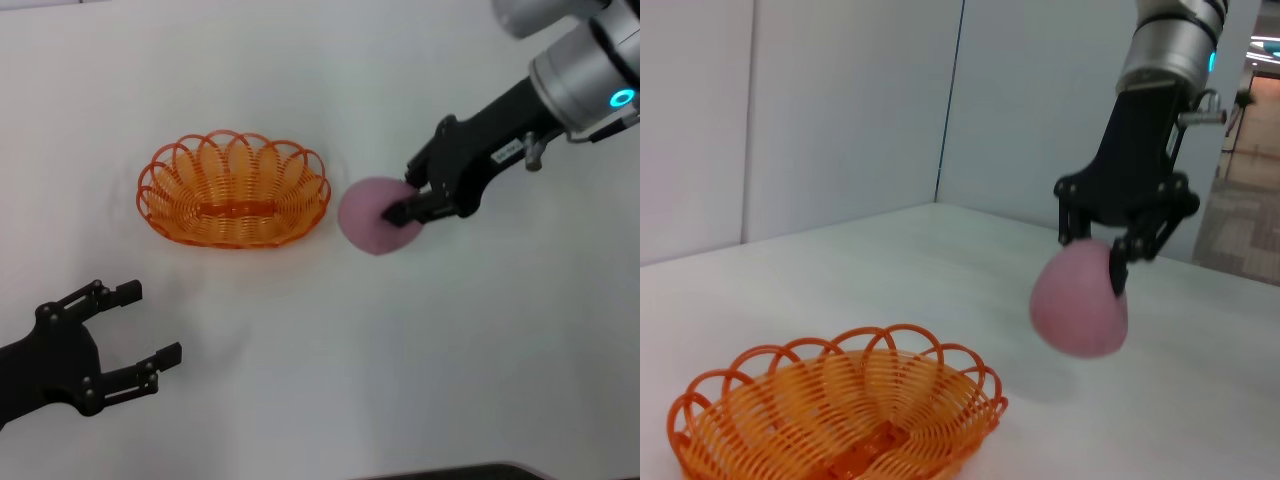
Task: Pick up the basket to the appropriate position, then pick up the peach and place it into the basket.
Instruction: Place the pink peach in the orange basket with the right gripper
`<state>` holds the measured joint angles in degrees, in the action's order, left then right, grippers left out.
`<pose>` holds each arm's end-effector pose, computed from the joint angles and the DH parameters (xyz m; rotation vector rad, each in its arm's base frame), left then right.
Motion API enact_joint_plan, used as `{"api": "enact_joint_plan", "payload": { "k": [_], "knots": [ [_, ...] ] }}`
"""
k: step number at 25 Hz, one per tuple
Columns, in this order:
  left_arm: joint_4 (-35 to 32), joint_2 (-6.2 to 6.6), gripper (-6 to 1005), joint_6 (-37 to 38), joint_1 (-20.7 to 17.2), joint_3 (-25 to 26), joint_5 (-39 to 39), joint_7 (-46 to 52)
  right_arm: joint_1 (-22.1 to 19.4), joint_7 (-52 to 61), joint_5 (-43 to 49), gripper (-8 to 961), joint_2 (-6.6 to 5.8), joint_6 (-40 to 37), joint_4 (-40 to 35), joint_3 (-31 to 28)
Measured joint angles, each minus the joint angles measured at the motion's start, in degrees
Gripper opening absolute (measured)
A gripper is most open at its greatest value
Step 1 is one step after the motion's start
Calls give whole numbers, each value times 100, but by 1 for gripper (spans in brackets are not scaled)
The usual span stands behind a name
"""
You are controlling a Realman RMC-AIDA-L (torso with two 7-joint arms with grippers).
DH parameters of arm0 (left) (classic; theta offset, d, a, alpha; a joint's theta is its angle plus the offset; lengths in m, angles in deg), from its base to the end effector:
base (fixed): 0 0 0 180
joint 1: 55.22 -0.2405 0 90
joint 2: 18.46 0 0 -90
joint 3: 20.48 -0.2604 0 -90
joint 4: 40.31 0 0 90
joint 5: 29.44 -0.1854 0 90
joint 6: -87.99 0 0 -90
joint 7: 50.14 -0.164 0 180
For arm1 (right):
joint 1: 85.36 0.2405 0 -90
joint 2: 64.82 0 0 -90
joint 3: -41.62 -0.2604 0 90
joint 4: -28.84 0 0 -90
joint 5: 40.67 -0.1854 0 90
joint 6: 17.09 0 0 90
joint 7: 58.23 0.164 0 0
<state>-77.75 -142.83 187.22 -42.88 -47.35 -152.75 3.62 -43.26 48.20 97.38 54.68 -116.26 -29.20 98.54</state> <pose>-0.3062 0.2026 -0.0396 -2.6449 -0.5282 -0.7192 0.1900 0.3319 -0.0246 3.0887 -0.5239 0.1512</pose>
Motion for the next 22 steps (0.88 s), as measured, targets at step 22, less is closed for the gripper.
{"api": "enact_joint_plan", "payload": {
  "k": [22],
  "knots": [
    [53,9,873,12,56,42,7,3,209,-1170,-1921,217,67,2561,1878,786]
  ]
}}
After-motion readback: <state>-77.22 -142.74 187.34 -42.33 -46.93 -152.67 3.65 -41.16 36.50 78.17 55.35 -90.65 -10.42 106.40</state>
